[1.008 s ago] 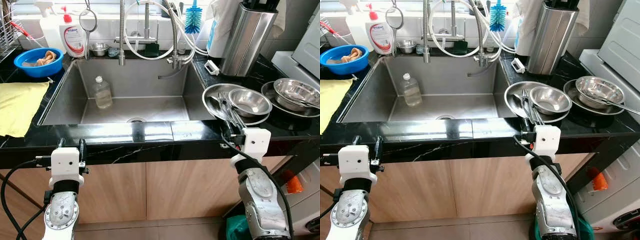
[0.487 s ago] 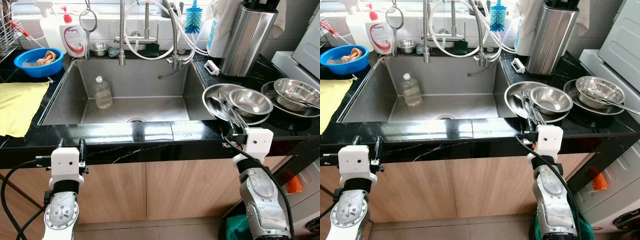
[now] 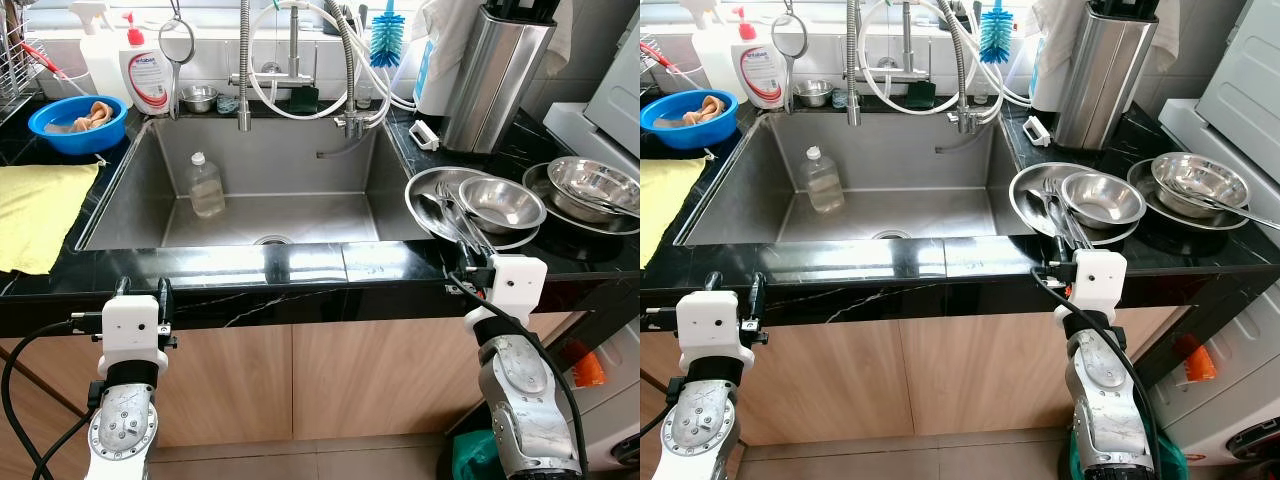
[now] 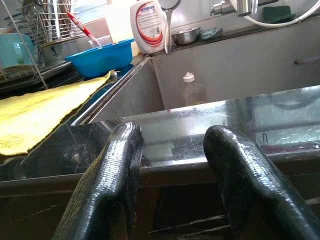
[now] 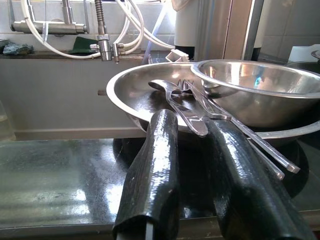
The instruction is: Kitchen organization
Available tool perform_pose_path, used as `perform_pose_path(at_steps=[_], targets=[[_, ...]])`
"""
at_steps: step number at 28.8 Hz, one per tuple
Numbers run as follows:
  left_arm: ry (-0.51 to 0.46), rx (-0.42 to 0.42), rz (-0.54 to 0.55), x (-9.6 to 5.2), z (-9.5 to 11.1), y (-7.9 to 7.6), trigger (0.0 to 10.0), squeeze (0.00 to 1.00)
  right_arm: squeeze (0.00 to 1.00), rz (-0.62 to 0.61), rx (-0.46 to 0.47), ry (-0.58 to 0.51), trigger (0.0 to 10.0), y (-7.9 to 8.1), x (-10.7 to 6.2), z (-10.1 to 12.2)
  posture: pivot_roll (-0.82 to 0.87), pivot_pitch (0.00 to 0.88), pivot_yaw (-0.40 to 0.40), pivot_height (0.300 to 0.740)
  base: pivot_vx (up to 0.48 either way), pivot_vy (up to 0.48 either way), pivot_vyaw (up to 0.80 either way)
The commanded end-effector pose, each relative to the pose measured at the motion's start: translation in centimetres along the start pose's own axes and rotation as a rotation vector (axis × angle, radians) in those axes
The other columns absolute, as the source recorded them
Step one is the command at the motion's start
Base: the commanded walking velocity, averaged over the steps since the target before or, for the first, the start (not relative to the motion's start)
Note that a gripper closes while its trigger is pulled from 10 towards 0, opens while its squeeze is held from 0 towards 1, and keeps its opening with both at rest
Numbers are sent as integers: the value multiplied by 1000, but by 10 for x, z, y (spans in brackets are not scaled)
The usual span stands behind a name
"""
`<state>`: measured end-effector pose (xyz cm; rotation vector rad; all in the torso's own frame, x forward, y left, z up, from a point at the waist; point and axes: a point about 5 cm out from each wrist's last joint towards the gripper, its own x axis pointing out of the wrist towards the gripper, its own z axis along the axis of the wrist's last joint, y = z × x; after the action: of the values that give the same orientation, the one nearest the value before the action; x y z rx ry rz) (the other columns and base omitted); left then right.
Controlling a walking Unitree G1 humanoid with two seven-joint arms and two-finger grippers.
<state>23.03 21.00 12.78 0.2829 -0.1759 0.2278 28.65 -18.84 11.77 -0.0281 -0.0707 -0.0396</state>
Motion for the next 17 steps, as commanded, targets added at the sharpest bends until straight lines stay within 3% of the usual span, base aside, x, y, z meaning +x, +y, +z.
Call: perform_pose_path(at_steps=[1,5,6,17], targets=[[-1,10,-12,-1,0,-2,10000,0,0,-8,7,-32,10000,-1,4,7,-55,0,-62,740,0,0,0],[-1,11,-10,-1,0,-2,10000,0,0,-13,16,-26,10000,-2,4,6,-55,0,-62,740,0,0,0],[-1,12,-10,-1,0,-2,10000,0,55,-18,14,-23,10000,-3,4,6,-55,0,-62,740,0,0,0],[1,12,-12,-1,-1,-2,10000,0,0,-27,8,-8,10000,-3,3,5,-53,0,-64,740,0,0,0]])
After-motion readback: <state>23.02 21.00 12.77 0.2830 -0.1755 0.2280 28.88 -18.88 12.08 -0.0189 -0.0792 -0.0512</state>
